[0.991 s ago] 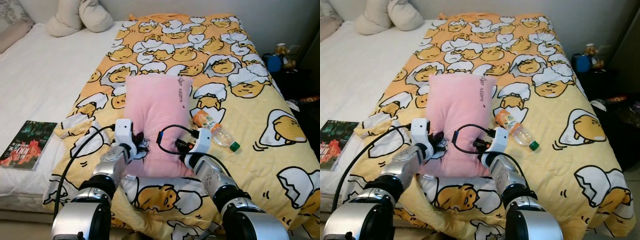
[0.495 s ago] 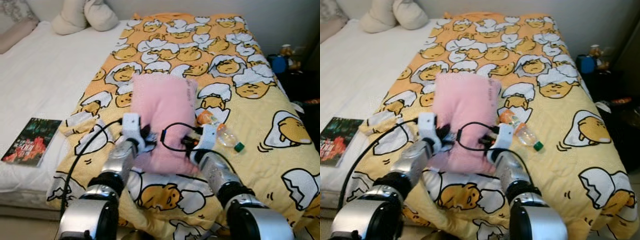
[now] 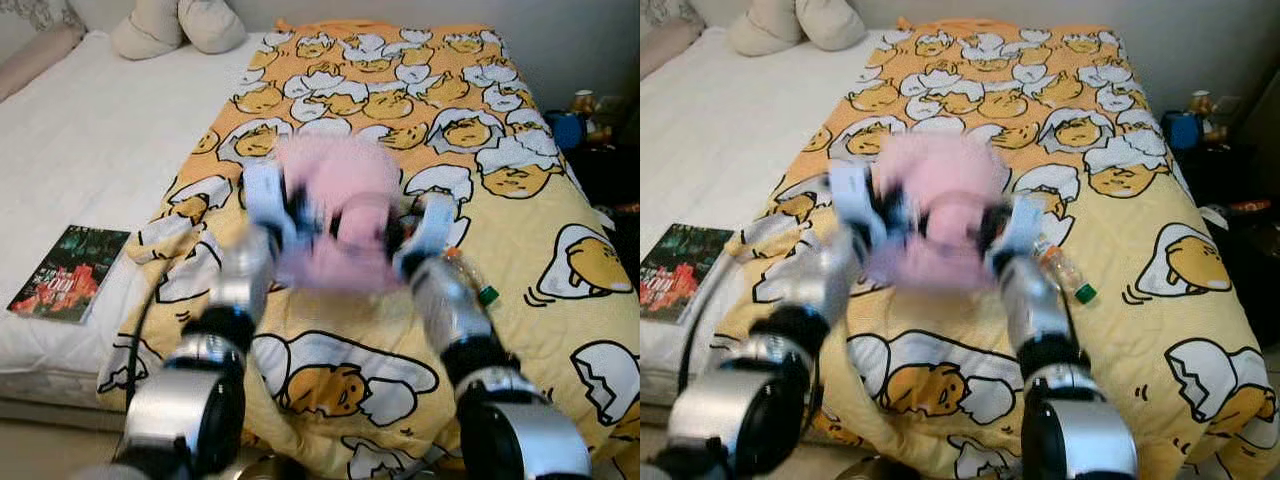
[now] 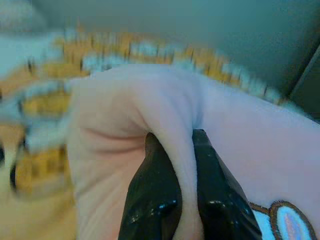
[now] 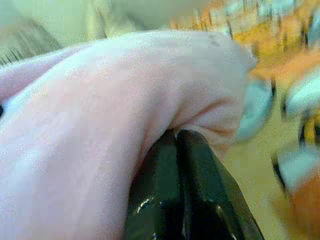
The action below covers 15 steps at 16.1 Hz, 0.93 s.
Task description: Clean up the room
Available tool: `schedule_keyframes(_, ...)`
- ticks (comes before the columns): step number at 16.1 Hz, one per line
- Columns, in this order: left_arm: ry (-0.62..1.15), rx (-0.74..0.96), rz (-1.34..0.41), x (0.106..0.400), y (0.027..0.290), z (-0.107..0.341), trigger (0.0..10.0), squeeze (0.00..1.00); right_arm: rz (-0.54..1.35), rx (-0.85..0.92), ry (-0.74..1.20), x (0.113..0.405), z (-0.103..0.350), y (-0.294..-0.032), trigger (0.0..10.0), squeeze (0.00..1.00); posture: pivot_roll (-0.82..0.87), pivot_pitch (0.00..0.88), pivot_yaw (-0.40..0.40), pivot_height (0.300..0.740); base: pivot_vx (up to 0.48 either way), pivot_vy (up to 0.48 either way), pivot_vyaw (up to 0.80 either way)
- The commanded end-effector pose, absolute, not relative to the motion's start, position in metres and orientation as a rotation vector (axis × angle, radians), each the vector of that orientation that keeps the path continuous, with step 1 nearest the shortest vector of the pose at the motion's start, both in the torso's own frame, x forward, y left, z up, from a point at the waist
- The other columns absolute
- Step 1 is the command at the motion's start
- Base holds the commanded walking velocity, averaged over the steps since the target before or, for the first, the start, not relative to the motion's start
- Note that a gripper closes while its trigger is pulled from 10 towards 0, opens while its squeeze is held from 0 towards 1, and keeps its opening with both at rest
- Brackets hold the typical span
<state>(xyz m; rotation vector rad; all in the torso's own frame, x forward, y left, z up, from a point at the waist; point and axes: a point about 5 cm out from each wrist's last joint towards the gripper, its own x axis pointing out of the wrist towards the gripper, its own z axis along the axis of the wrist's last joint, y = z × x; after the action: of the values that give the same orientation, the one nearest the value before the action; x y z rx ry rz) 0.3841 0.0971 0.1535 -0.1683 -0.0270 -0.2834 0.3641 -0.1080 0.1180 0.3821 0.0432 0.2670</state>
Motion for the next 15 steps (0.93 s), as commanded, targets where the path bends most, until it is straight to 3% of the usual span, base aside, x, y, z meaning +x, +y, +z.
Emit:
schedule_keyframes(1,-0.102,-0.165,-0.309,0.388,0.096,0.174,0.0,0.00,0.311,0.396,-0.049,0.370,0.145,-0.100,0.0,0.00,-0.15,0.000,0.089,0.740,0.000,0.000,0.00)
schedule_keyframes(3,-0.151,-0.140,-0.326,0.389,0.095,0.188,0.0,0.00,0.317,0.395,-0.103,0.372,0.161,-0.100,0.0,0.00,-0.15,0.000,0.089,0.740,0.000,0.000,0.00)
schedule_keyframes(4,-0.181,-0.096,-0.312,0.391,0.096,0.198,1.6,0.00,0.307,0.333,-0.154,0.372,0.173,-0.101,0.0,0.00,-0.15,0.000,0.089,0.740,0.000,0.000,0.00)
schedule_keyframes(5,-0.179,-0.050,-0.290,0.392,0.096,0.202,10.0,0.00,0.276,0.252,-0.200,0.371,0.183,-0.105,0.0,0.00,-0.15,0.000,0.087,0.740,0.000,0.000,0.00)
schedule_keyframes(6,-0.220,-0.057,-0.294,0.391,0.097,0.208,10.0,0.00,0.236,0.212,-0.255,0.369,0.193,-0.110,10.0,0.00,-0.15,0.000,0.085,0.740,0.000,0.000,0.00)
schedule_keyframes(10,-0.217,-0.139,-0.339,0.384,0.099,0.199,10.0,0.00,0.175,0.108,-0.299,0.350,0.189,-0.123,10.0,0.00,-0.15,0.000,0.072,0.740,0.000,0.331,0.00)
schedule_keyframes(15,-0.189,-0.062,-0.272,0.383,0.107,0.187,10.0,0.00,0.141,0.089,-0.195,0.342,0.162,-0.134,10.0,0.00,-0.15,0.000,0.073,0.740,0.000,0.474,0.00)
